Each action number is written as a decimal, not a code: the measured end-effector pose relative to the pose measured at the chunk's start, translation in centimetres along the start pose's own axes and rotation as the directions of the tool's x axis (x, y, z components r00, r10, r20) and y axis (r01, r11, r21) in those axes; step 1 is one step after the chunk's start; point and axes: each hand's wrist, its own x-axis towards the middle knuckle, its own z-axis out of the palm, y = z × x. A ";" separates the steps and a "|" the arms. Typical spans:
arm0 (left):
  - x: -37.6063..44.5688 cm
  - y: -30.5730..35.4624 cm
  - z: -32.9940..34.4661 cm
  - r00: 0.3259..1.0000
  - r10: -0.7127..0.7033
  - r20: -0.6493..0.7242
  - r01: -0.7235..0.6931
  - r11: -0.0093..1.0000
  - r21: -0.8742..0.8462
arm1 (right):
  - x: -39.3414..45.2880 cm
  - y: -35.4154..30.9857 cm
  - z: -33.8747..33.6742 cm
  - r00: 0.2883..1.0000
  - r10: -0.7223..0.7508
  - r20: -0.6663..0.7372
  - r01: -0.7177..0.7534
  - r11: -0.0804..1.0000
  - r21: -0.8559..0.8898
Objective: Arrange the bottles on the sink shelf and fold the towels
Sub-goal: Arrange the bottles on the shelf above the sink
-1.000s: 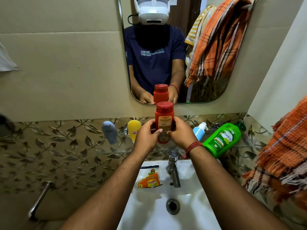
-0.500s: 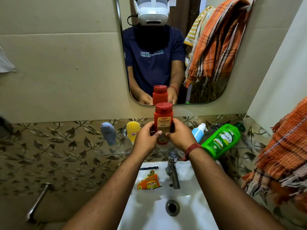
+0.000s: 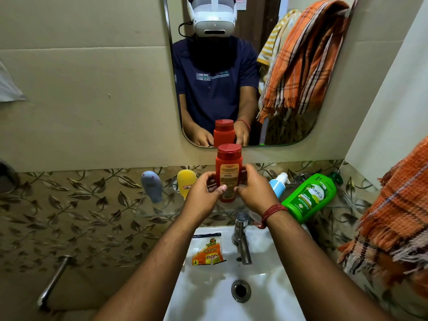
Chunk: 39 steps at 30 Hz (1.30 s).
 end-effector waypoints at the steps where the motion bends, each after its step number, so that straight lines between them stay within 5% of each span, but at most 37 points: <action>1: -0.7 0.0 -0.2 1.000 -0.004 -0.018 0.003 1.000 -0.012 | -0.1 0.0 -0.3 1.000 -0.008 -0.017 0.008 1.000 -0.025; 6: -5.2 -0.1 -0.9 0.991 0.071 -0.110 -0.069 0.997 0.024 | -1.4 0.7 -3.5 0.994 -0.006 -0.113 -0.011 0.988 -0.153; 11: -5.9 2.3 0.9 0.975 0.128 0.180 -0.155 0.977 0.145 | -2.3 2.1 -9.5 0.980 0.012 -0.197 -0.061 0.968 -0.245; 21: 0.2 5.0 8.4 0.927 -0.011 0.376 -0.233 0.768 0.596 | -1.4 1.9 -7.0 0.993 0.103 0.059 -0.049 0.808 -0.587; 27: 1.3 4.8 10.4 0.909 -0.079 0.408 -0.249 0.682 0.687 | 0.0 0.5 -6.9 0.979 0.168 0.119 -0.044 0.734 -0.677; 33: 0.3 4.6 9.2 0.943 -0.043 0.330 -0.178 0.772 0.610 | -0.4 0.3 -6.9 0.981 0.176 0.085 -0.093 0.802 -0.590; 39: -2.5 4.1 6.3 0.961 0.023 0.274 -0.100 0.957 0.271 | -2.1 1.1 -7.7 0.983 0.129 -0.129 -0.160 0.951 -0.266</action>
